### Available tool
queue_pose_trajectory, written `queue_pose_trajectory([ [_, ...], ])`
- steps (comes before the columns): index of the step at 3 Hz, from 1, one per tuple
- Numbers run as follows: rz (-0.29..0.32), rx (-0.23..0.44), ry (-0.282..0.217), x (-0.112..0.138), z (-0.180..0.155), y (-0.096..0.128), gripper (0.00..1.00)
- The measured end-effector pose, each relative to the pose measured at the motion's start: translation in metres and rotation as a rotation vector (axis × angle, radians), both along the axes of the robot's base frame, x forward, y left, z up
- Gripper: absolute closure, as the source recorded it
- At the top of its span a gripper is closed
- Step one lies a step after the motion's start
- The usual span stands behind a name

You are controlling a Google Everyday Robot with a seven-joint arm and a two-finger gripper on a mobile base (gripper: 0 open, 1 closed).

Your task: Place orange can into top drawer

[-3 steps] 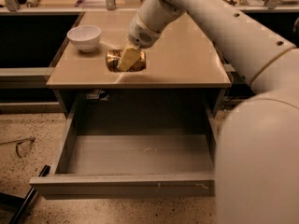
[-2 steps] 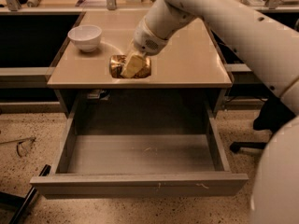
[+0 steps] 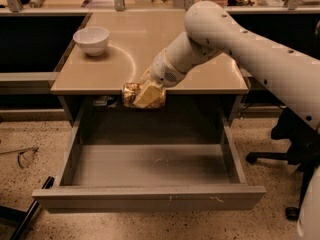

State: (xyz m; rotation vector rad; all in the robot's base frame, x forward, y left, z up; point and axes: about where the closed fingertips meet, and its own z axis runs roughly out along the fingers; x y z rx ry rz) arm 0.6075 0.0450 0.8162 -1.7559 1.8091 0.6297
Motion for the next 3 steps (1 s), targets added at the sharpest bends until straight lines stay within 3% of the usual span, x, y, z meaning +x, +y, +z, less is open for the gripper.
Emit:
queue_pose_trajectory([
  [1,0.015,0.006,0.01,-0.004,-0.01,0.001,1.0],
  [3,0.089,0.032,0.061,-0.028,-0.06,0.009,1.0],
])
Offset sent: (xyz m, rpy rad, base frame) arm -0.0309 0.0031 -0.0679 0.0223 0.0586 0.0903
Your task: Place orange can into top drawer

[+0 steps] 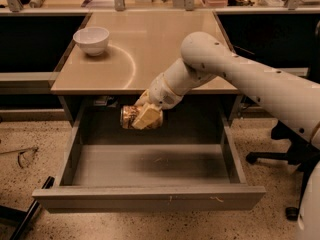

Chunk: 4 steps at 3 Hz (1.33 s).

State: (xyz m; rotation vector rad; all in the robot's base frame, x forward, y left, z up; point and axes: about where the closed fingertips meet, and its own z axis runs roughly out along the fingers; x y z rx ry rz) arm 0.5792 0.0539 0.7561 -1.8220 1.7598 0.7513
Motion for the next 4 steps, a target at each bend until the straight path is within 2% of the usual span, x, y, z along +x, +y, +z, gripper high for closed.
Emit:
queue_pose_trajectory([
  [1,0.0,0.0,0.0,0.0,0.0,0.0,1.0],
  [2,-0.014,0.05,-0.003,0.001,-0.022,-0.004,1.0],
  [3,-0.038,0.142,-0.073,0.002,-0.059,-0.015,1.0],
  [4,-0.052,0.205,-0.145,0.009,-0.088,-0.022,1.0],
])
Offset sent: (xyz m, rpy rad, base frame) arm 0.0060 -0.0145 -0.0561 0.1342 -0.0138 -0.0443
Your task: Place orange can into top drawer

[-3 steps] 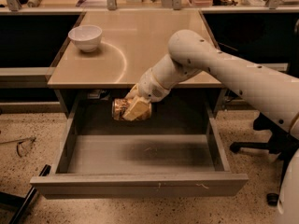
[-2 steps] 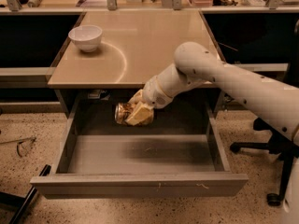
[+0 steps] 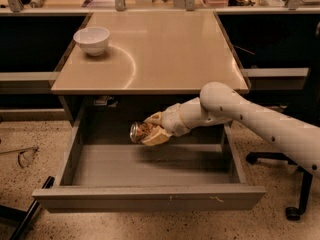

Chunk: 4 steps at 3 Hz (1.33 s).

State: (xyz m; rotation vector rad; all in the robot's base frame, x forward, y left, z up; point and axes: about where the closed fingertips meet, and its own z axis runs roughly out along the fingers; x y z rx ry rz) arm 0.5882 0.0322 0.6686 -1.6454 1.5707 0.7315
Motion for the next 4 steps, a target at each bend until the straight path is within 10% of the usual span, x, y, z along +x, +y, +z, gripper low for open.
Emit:
queue_pose_trajectory([
  [2,-0.032,-0.079,-0.118,-0.004,-0.014,-0.007,1.0],
  [4,-0.058,-0.158,-0.084,-0.008,-0.033,-0.021,1.0],
])
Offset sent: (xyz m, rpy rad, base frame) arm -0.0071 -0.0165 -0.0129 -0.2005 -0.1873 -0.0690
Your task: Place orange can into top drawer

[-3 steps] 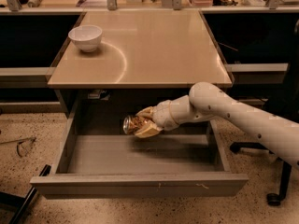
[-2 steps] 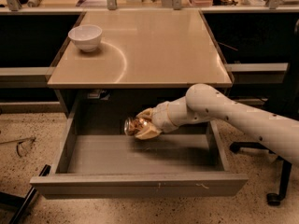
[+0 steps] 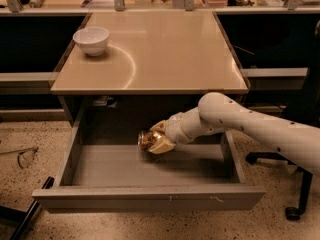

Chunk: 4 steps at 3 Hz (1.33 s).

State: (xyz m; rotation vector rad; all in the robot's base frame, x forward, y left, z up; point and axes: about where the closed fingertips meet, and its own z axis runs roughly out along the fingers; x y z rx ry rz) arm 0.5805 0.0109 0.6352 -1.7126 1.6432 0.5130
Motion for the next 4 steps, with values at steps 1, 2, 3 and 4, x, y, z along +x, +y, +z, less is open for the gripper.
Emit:
queue_pose_trajectory([
  [1,-0.004,0.056,0.102,0.0007,-0.0226,-0.0053,1.0],
  [2,-0.005,0.06,0.112,0.0007,-0.0191,-0.0059,1.0],
  [3,-0.011,0.073,0.138,0.0009,-0.0198,-0.0076,1.0],
  [4,-0.011,0.073,0.138,0.0009,-0.0198,-0.0076,0.82],
])
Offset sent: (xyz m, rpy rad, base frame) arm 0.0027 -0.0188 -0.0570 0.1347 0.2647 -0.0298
